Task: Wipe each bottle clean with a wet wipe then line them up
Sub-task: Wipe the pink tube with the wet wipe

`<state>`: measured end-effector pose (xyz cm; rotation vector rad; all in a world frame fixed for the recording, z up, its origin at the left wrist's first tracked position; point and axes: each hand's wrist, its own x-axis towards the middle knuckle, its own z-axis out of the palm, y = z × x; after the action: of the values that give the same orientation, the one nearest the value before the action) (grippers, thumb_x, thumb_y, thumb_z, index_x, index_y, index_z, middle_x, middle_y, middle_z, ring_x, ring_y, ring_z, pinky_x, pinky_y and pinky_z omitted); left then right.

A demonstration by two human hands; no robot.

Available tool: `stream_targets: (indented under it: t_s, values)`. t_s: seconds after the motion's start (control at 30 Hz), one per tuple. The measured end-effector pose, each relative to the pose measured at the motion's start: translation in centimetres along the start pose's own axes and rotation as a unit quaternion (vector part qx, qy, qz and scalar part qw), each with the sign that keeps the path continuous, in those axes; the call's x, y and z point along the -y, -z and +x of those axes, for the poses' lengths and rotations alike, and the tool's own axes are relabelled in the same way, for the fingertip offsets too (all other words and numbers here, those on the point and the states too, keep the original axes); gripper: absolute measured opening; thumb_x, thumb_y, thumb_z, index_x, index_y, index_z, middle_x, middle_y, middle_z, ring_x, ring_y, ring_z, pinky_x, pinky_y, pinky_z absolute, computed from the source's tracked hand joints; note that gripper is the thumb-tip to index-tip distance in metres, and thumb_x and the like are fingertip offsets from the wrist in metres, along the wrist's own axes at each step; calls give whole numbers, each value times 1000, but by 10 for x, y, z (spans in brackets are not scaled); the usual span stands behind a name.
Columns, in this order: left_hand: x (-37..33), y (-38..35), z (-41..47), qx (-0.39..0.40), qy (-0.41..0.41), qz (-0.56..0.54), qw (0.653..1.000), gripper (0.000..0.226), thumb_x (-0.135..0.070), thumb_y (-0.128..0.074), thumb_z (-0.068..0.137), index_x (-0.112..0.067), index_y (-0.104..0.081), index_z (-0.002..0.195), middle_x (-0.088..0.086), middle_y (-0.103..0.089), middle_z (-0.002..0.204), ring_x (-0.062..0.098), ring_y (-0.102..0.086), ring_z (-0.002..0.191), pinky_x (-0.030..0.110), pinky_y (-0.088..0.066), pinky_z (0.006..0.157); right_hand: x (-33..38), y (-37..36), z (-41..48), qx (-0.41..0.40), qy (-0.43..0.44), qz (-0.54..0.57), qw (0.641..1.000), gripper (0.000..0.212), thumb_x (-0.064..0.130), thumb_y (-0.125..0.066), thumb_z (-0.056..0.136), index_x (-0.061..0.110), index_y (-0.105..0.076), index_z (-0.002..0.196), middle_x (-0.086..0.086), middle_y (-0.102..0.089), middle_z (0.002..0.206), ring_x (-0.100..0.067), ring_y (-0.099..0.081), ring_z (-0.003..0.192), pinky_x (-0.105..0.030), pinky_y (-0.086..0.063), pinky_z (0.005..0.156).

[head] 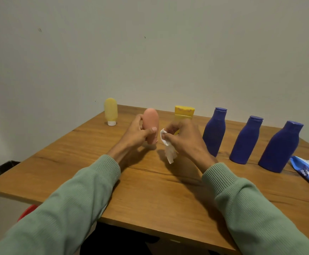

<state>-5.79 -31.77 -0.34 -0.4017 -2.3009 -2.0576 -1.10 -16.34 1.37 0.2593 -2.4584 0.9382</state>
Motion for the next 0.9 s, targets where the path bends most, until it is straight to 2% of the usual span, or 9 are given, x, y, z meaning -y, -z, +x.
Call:
stream_targets:
  t_s: [0.07,0.17,0.37,0.43,0.57,0.67,0.77,0.83,0.9]
  values:
    - [3,-2,1,0,20,-21,1000,37,-10,-62,93,-19,-45,125,10,-55,120,28,-59,107,53,-59,75,-4,-3,-2,12,-9,-14,1000,9,23,-69,84,18,-72,91,7,-68,85,-3,-59,77,-19,-46,63]
    - [7,-1,4,-7,23,-11,1000,36,-9,-61,92,-20,-46,123,9,-55,120,31,-58,109,55,-58,79,-8,-4,-4,26,-13,-25,999,13,23,-68,85,16,-71,96,4,-67,93,-5,-58,82,-21,-49,67]
    - [10,1,9,-13,-5,44,999,36,-7,-60,93,-23,-44,120,-5,-56,104,19,-57,104,40,-53,90,-10,-4,-5,24,-11,-36,999,15,23,-66,86,15,-71,99,1,-67,98,-8,-59,86,-19,-46,65]
    - [11,1,9,-15,-7,47,999,36,-5,-59,93,-23,-44,120,-5,-57,103,19,-57,104,39,-52,90,-10,-4,-5,23,-8,-37,999,15,23,-66,86,16,-70,99,1,-67,97,-8,-59,85,-19,-47,64]
    - [12,2,9,-16,-4,36,999,35,-3,-57,93,-22,-44,119,-2,-56,105,18,-56,102,33,-53,84,-7,-6,-6,33,-1,-43,999,15,23,-66,87,16,-70,99,2,-66,98,-6,-57,84,-18,-46,65]
    - [10,3,8,-17,0,32,999,34,-2,-55,94,-22,-44,118,-4,-55,103,15,-54,97,23,-51,68,-5,-6,-6,37,-1,-46,998,16,23,-66,87,16,-69,101,1,-66,100,-7,-57,86,-21,-48,69]
    - [9,3,6,-15,7,20,1000,34,1,-54,93,-20,-44,117,2,-54,105,18,-55,95,19,-54,58,-4,-7,-8,39,4,-47,998,16,22,-66,87,15,-69,101,0,-66,101,-7,-57,87,-21,-48,69]
    - [9,3,6,-14,10,25,1000,35,2,-54,92,-20,-45,118,6,-54,110,20,-55,96,19,-54,57,-2,-7,-8,42,13,-50,998,17,22,-65,87,15,-69,101,0,-66,102,-6,-56,86,-19,-47,68]
    - [11,5,6,-13,16,30,999,38,3,-56,89,-19,-46,118,10,-55,115,23,-58,97,27,-57,66,-1,-7,-9,45,22,-56,997,18,22,-65,87,14,-69,103,0,-66,102,-4,-55,85,-17,-45,68]
